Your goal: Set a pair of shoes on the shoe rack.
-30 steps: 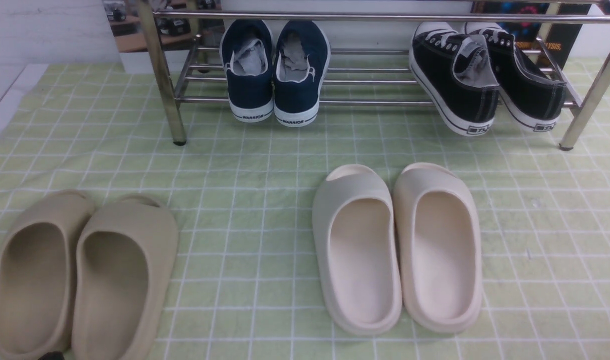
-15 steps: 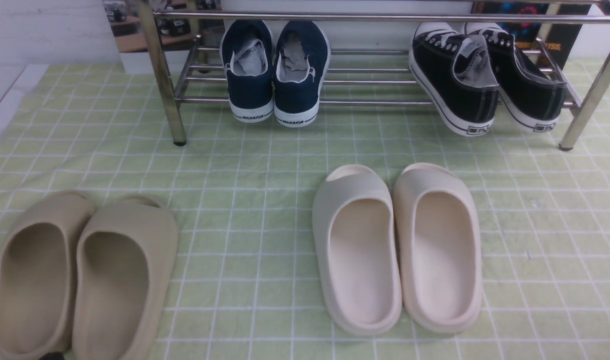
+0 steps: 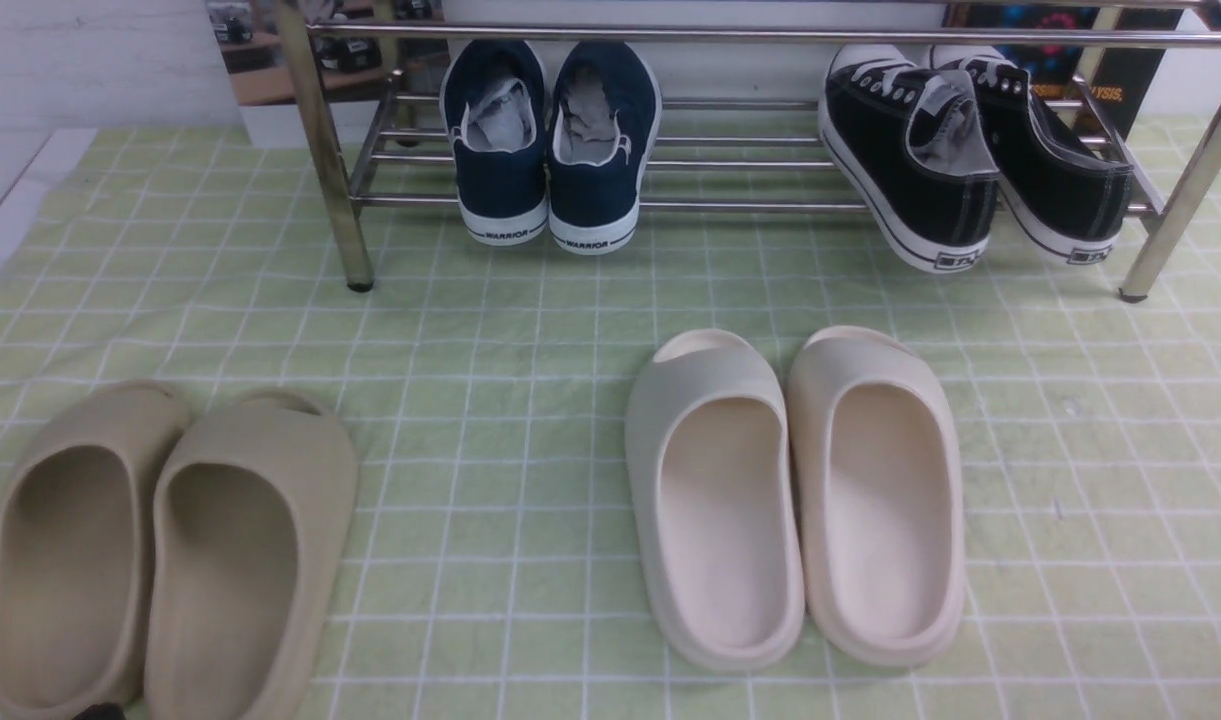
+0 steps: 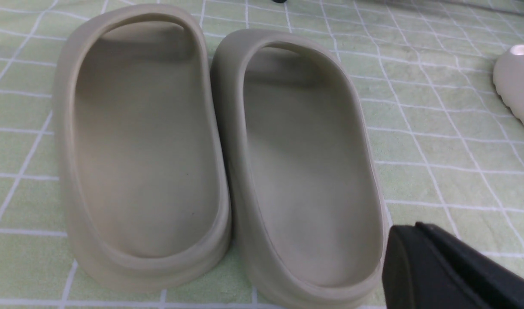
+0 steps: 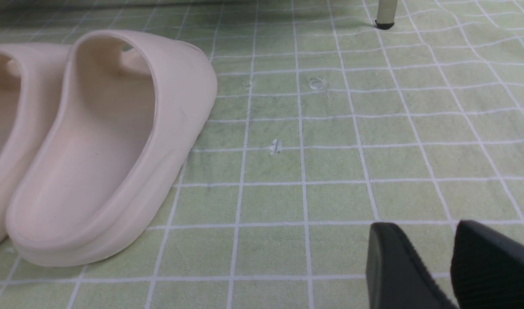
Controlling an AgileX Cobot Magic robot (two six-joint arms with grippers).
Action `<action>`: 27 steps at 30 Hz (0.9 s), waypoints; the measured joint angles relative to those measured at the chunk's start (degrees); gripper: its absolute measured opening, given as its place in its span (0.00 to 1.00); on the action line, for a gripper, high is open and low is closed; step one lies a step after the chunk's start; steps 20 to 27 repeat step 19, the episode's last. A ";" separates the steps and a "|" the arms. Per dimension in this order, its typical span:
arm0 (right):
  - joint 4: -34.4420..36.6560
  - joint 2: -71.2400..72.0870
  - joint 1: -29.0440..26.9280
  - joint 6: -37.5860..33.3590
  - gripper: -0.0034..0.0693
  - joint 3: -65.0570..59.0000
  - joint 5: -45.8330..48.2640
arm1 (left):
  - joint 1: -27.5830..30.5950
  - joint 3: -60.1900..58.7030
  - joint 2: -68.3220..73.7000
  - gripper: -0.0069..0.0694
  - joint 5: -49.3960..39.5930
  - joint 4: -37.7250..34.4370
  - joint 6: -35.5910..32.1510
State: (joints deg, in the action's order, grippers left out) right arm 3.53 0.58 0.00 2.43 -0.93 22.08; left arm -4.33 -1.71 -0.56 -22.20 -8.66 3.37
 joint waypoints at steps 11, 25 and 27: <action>0.00 0.00 0.00 0.00 0.38 0.00 0.00 | 0.00 0.00 0.00 0.10 0.23 0.00 0.00; 0.00 0.00 0.00 0.00 0.38 0.00 0.00 | 0.00 0.00 0.00 0.10 0.23 0.00 0.00; 0.00 0.00 0.00 0.00 0.38 0.00 0.00 | 0.00 0.00 0.00 0.10 0.23 0.00 0.00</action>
